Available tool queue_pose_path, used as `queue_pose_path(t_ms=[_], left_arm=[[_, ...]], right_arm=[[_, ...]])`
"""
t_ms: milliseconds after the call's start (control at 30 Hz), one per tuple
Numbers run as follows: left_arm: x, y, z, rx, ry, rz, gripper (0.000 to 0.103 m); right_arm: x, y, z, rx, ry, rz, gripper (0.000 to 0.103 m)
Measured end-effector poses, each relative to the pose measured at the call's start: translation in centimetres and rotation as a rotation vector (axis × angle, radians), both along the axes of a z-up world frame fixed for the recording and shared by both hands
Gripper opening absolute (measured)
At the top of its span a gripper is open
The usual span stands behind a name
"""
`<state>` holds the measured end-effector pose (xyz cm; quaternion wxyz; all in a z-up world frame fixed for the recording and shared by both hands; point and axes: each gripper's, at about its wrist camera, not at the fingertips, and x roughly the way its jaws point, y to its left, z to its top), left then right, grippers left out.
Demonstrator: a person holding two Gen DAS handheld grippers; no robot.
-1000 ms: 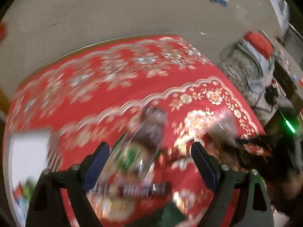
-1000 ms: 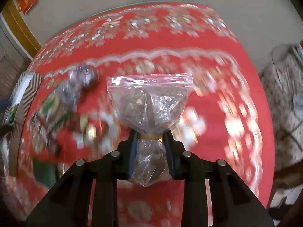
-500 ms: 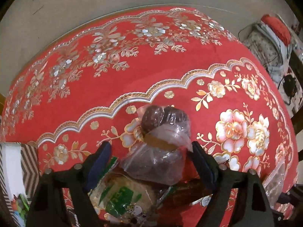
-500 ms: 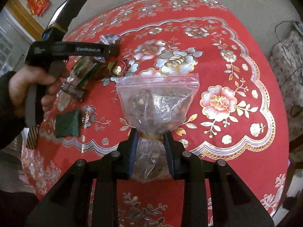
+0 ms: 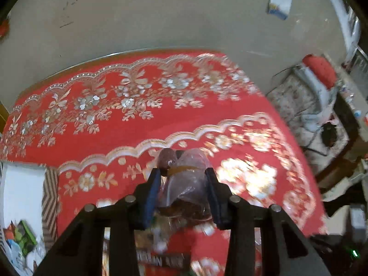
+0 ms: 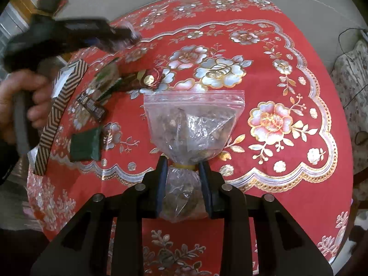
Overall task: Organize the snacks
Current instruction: 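Lift both clear bags and carry them toward the white tray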
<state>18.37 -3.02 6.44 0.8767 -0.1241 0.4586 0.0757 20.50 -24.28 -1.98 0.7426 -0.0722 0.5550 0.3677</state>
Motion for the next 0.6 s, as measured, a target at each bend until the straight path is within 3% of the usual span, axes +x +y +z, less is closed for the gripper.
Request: queue_pose_path(t_ms=[300, 600], left_arm=[[-10.3, -1.1, -3.0, -0.116, 0.099, 0.067, 0.041], [-14.6, -3.9, -4.4, -0.100, 0.116, 0.103, 0.041]], right_arm=[[-1.2, -0.3, 1.1, 0.106, 0.035, 0.028, 0.023], [-1.8, 0.1, 0.4, 0.097, 0.047, 0.041, 0.023]])
